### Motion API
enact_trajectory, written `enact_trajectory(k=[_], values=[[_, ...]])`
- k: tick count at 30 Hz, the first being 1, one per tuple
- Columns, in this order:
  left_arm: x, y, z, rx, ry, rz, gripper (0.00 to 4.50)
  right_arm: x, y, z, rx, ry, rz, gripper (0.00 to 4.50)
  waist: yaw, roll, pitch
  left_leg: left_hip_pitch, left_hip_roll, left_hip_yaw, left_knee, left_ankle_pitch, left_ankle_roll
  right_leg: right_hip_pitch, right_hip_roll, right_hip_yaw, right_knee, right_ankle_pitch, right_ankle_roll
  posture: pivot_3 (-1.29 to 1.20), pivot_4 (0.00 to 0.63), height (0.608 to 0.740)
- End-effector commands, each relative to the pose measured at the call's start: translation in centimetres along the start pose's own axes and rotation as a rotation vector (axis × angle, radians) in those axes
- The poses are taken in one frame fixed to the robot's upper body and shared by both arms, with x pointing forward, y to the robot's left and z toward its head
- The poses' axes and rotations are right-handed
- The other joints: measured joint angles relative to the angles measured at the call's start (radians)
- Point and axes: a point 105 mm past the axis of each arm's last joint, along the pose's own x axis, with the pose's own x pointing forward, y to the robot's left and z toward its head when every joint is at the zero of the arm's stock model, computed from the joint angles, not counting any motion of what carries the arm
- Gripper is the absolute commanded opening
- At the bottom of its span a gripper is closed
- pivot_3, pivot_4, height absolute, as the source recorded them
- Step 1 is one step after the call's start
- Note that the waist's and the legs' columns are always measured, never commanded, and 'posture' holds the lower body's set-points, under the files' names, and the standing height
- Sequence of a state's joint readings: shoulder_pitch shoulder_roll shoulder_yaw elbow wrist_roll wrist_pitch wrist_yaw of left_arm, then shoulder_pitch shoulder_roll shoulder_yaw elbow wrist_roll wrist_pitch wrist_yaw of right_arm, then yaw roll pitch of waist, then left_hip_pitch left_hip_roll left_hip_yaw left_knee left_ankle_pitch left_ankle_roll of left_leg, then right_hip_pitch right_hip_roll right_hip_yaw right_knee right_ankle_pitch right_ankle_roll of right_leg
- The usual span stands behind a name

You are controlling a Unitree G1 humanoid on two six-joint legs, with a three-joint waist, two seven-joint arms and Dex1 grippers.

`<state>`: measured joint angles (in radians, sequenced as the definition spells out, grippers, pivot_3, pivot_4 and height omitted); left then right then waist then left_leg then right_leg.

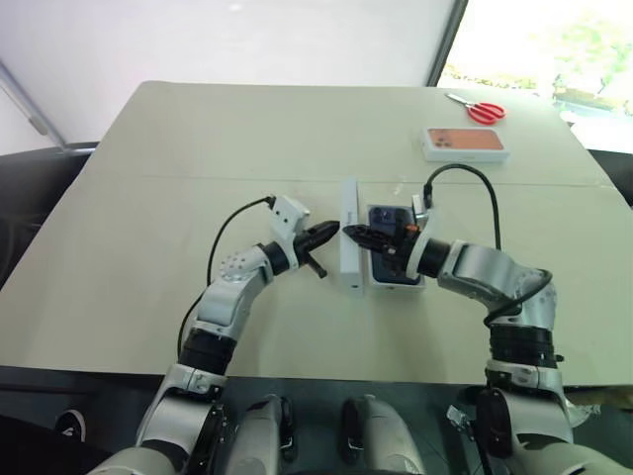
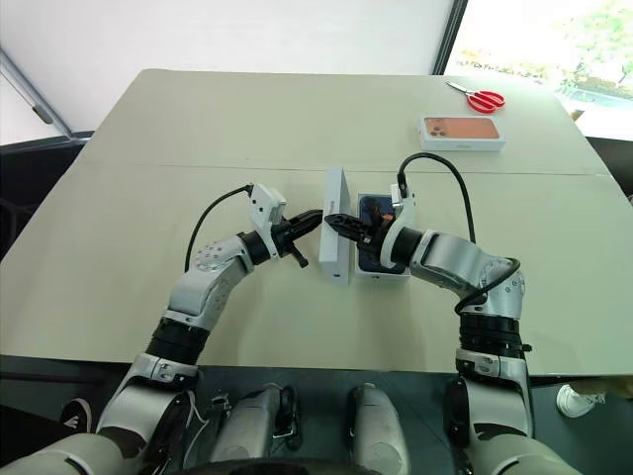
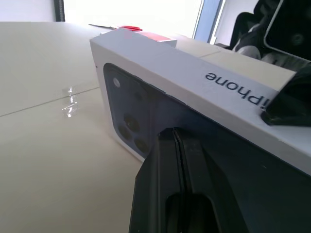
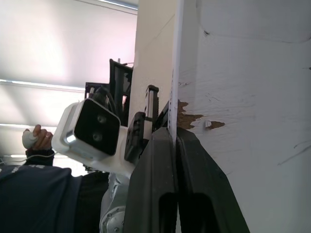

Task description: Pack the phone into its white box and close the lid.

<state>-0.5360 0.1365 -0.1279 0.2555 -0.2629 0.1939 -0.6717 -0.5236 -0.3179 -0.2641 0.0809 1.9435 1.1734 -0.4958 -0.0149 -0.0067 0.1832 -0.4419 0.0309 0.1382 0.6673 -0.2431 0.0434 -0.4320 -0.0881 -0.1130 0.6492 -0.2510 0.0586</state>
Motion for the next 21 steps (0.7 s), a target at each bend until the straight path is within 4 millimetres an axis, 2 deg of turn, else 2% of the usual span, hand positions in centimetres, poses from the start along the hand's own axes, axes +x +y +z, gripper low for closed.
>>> enact_trajectory(k=[1, 6, 9, 12, 15, 18, 21], values=[[0.7, -0.4, 1.0, 0.031, -0.044, -0.02, 0.0, -0.6, 1.3, 1.3, -0.029, -0.046, 0.035, 1.95, 0.002, 0.0, 0.0, 0.0, 0.0, 0.0, 0.0, 0.0, 0.0, 0.0, 0.0, 0.0, 0.0, 0.0, 0.0, 0.0, 0.15, 0.738], [1.1, -0.9, 0.9, 0.039, -0.046, -0.031, 0.0, -2.1, 0.6, 3.8, -0.131, -0.105, -0.061, 4.47, 0.007, 0.0, 0.0, -0.001, -0.001, 0.0, 0.001, -0.001, 0.001, 0.0, -0.001, 0.0, 0.0, 0.0, 0.0, 0.0, 0.15, 0.738], [1.7, -1.2, 1.3, 0.042, -0.058, -0.038, 0.0, -3.9, 0.3, 6.0, -0.225, -0.158, -0.119, 4.47, 0.008, 0.0, 0.0, 0.0, -0.001, 0.0, 0.001, -0.001, 0.002, 0.0, -0.001, 0.0, -0.001, 0.0, 0.0, 0.0, 0.15, 0.738], [2.3, -1.7, 1.4, 0.04, -0.063, -0.056, 0.0, -5.8, -0.5, 7.7, -0.441, -0.147, -0.272, 4.47, 0.009, 0.0, 0.0, -0.001, -0.001, 0.0, 0.001, -0.001, 0.002, 0.0, -0.001, 0.0, -0.001, 0.0, 0.0, 0.0, 0.15, 0.738], [2.8, -2.0, 1.1, 0.037, -0.058, -0.066, 0.0, -8.0, -1.1, 9.6, -0.824, -0.113, -0.486, 4.47, 0.009, 0.0, 0.0, -0.001, -0.001, 0.0, 0.001, -0.002, 0.003, 0.0, -0.001, 0.0, -0.001, 0.0, 0.0, 0.0, 0.15, 0.738], [3.4, -2.7, 0.7, 0.039, -0.053, -0.094, 0.0, -9.3, -1.2, 10.0, -1.001, -0.061, -0.543, 4.47, 0.005, 0.0, 0.0, -0.001, -0.001, 0.0, 0.0, -0.002, 0.003, -0.001, 0.0, 0.0, -0.002, 0.0, 0.0, 0.0, 0.15, 0.738], [4.3, -3.5, 0.4, 0.037, -0.051, -0.12, 0.0, -10.4, -2.3, 9.3, -1.062, -0.009, -0.585, 3.64, 0.01, 0.0, 0.0, -0.001, 0.0, 0.0, 0.0, -0.002, 0.003, 0.0, 0.0, 0.0, -0.002, 0.0, 0.0, 0.0, 0.15, 0.738]])
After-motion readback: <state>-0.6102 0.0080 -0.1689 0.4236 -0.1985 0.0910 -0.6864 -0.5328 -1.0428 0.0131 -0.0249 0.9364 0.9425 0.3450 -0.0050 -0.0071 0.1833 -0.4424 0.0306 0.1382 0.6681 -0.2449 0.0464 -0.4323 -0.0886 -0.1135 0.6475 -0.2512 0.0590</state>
